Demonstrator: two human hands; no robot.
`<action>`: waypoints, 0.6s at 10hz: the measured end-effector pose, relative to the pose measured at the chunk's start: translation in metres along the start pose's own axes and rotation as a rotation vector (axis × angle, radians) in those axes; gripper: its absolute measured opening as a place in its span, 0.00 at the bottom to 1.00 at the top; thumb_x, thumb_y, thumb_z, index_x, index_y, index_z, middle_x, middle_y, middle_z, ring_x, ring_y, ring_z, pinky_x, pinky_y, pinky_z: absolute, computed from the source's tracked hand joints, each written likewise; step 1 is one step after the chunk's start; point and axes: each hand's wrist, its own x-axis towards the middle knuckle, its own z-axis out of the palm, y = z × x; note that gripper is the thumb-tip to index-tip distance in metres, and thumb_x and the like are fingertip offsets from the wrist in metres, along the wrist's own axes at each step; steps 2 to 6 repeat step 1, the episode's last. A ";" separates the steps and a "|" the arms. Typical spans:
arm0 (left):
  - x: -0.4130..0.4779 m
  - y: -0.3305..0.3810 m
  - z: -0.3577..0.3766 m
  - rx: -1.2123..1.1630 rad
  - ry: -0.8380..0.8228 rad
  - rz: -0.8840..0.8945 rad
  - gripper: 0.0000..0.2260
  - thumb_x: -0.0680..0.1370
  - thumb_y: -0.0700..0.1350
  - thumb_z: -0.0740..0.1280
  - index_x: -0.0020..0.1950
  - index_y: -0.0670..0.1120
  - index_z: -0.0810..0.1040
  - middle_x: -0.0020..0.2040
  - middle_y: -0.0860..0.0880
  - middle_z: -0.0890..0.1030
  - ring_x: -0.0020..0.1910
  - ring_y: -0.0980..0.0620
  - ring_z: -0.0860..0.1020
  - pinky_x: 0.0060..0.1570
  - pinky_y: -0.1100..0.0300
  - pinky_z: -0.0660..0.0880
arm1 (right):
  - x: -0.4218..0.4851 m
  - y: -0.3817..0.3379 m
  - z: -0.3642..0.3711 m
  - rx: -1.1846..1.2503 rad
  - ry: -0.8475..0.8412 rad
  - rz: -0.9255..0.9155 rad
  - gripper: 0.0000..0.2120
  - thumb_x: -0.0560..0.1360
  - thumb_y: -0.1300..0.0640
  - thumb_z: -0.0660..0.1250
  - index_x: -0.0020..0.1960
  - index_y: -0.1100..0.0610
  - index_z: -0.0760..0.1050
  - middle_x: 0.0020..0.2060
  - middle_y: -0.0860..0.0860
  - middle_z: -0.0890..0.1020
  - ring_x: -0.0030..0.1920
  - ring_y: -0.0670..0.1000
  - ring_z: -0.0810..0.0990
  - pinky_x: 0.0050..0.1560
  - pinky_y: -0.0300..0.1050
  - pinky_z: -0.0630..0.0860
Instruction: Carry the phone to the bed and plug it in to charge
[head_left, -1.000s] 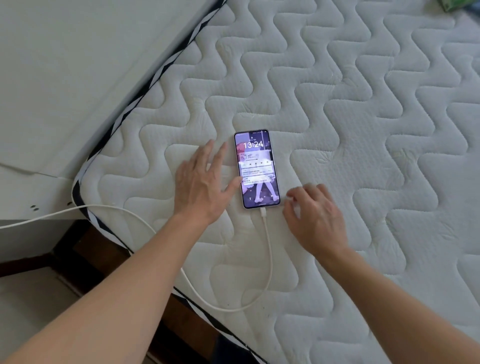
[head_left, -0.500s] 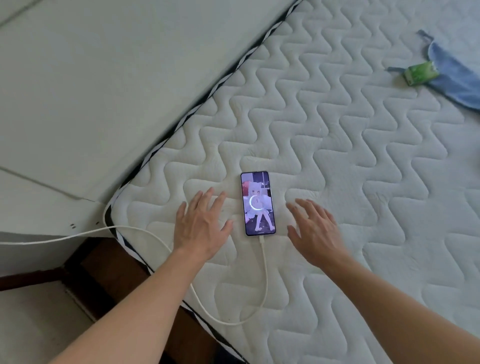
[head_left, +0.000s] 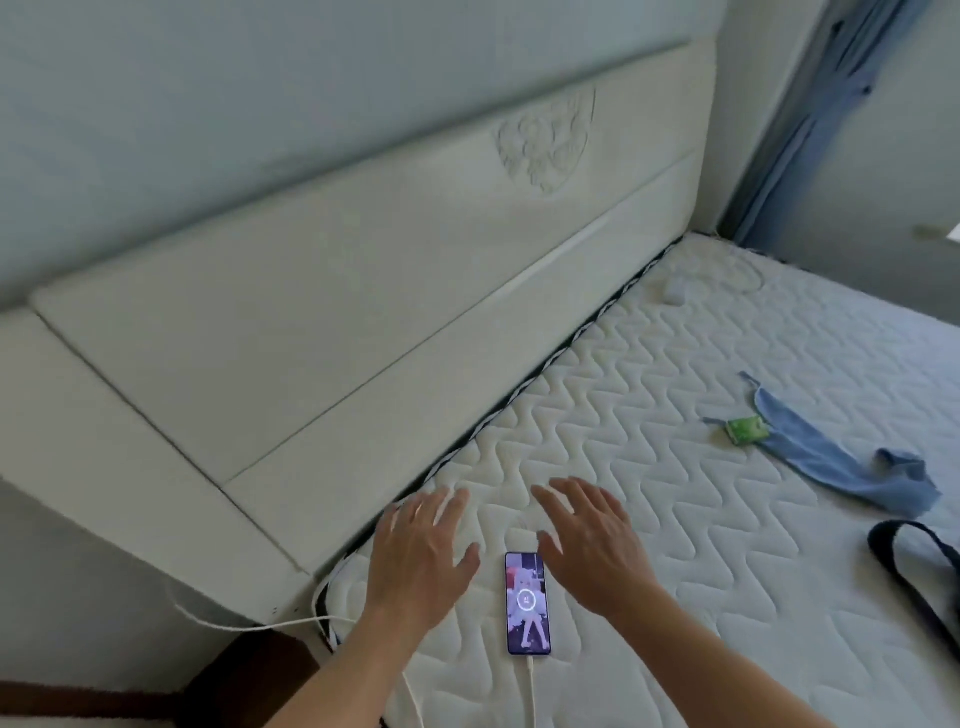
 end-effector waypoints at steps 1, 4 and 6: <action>0.005 0.007 -0.068 0.027 0.132 -0.001 0.28 0.73 0.62 0.58 0.67 0.51 0.79 0.61 0.49 0.84 0.60 0.46 0.82 0.58 0.42 0.79 | 0.023 -0.011 -0.063 0.035 0.116 -0.052 0.24 0.68 0.49 0.74 0.63 0.50 0.78 0.58 0.51 0.83 0.59 0.55 0.81 0.60 0.55 0.78; 0.005 0.007 -0.068 0.027 0.132 -0.001 0.28 0.73 0.62 0.58 0.67 0.51 0.79 0.61 0.49 0.84 0.60 0.46 0.82 0.58 0.42 0.79 | 0.023 -0.011 -0.063 0.035 0.116 -0.052 0.24 0.68 0.49 0.74 0.63 0.50 0.78 0.58 0.51 0.83 0.59 0.55 0.81 0.60 0.55 0.78; 0.005 0.007 -0.068 0.027 0.132 -0.001 0.28 0.73 0.62 0.58 0.67 0.51 0.79 0.61 0.49 0.84 0.60 0.46 0.82 0.58 0.42 0.79 | 0.023 -0.011 -0.063 0.035 0.116 -0.052 0.24 0.68 0.49 0.74 0.63 0.50 0.78 0.58 0.51 0.83 0.59 0.55 0.81 0.60 0.55 0.78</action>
